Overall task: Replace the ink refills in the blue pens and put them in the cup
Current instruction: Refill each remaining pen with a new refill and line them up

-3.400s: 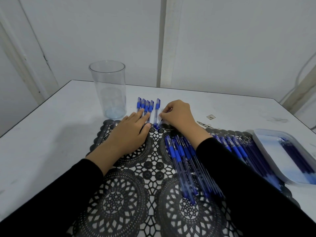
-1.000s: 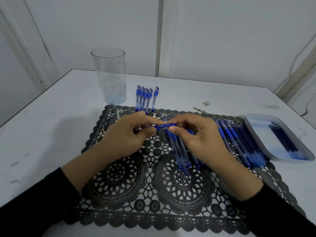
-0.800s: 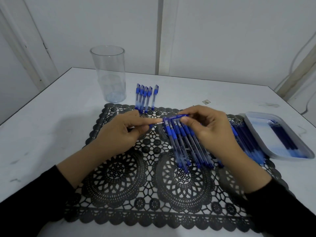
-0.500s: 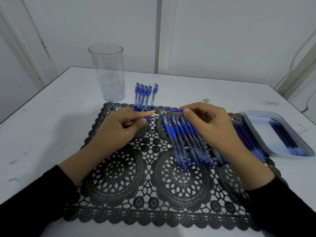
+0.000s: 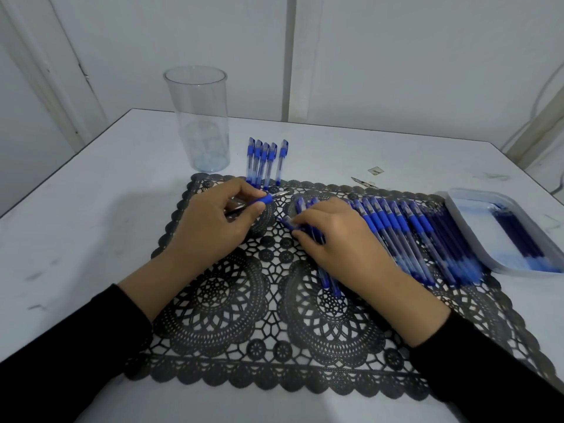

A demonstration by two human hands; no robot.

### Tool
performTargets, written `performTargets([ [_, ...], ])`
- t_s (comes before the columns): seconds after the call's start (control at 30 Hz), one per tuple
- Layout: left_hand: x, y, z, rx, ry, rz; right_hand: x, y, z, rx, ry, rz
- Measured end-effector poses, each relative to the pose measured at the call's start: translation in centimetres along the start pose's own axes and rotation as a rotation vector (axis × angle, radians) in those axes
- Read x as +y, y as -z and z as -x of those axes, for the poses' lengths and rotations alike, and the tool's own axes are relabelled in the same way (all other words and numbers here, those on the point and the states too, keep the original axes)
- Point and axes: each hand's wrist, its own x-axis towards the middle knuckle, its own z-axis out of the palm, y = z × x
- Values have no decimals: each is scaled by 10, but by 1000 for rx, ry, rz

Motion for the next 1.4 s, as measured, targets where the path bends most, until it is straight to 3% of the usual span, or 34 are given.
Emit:
performTargets([
  [0.1, 1, 2, 0, -4, -59, -33, 0, 8, -1, 58, -95, -98],
  [0.23, 9, 1, 2, -37, -162, -29, -4, 17, -3, 103, -298, -416],
  [0.43, 17, -1, 3, -79, -258, -1, -5, 13, -4, 85, -291, -578],
  [0.63, 17, 1, 3, -84, -167, 88, -1, 15, -3, 49, -300, -753],
  [1.4, 14, 3, 2, -109, -189, 22, 2, 11, 2, 9, -267, -669],
])
